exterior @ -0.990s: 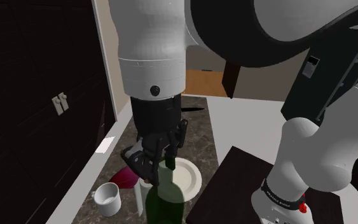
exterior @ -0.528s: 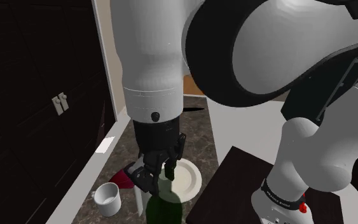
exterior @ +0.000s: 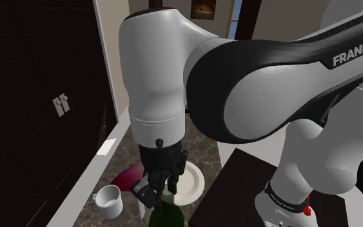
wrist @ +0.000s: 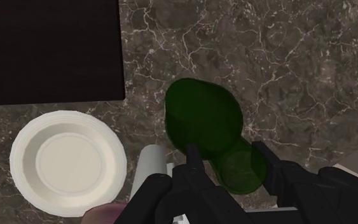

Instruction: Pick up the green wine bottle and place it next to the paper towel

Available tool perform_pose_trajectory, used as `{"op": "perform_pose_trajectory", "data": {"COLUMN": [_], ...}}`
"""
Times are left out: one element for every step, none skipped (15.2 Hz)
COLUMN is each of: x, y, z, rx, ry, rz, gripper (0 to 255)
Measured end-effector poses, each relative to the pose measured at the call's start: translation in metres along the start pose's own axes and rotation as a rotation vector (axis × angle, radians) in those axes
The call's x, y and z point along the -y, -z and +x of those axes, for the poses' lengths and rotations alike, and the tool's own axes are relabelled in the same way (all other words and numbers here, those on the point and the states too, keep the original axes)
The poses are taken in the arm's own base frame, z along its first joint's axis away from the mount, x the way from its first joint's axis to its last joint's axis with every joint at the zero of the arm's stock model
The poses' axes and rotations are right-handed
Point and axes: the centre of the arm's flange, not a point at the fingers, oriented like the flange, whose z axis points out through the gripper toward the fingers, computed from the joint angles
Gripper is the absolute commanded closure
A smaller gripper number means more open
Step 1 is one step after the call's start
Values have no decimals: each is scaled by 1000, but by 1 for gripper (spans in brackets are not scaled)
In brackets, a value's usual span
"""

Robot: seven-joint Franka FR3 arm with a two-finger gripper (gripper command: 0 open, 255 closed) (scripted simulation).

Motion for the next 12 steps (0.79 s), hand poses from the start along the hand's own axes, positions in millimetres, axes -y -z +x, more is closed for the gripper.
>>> {"op": "perform_pose_trajectory", "data": {"x": [0, 0, -1, 0, 0, -1, -1, 0, 0, -1, -1, -1], "y": [-5, -9, -15, -21, -27, -32, -37, -42, -45, -46, -47, -47], "z": [1, 2, 2, 2, 3, 3, 3, 4, 4, 5, 5, 5], "rx": [0, 0, 0, 0, 0, 0, 0, 0, 0, 0, 0, 0], "ry": [0, 0, 0, 0, 0, 0, 0, 0, 0, 0, 0, 0], "rz": [0, 0, 0, 0, 0, 0, 0, 0, 0, 0, 0, 0], "gripper": [255, 255, 255, 255, 255, 255, 255, 255, 255, 255, 255, 255]}}
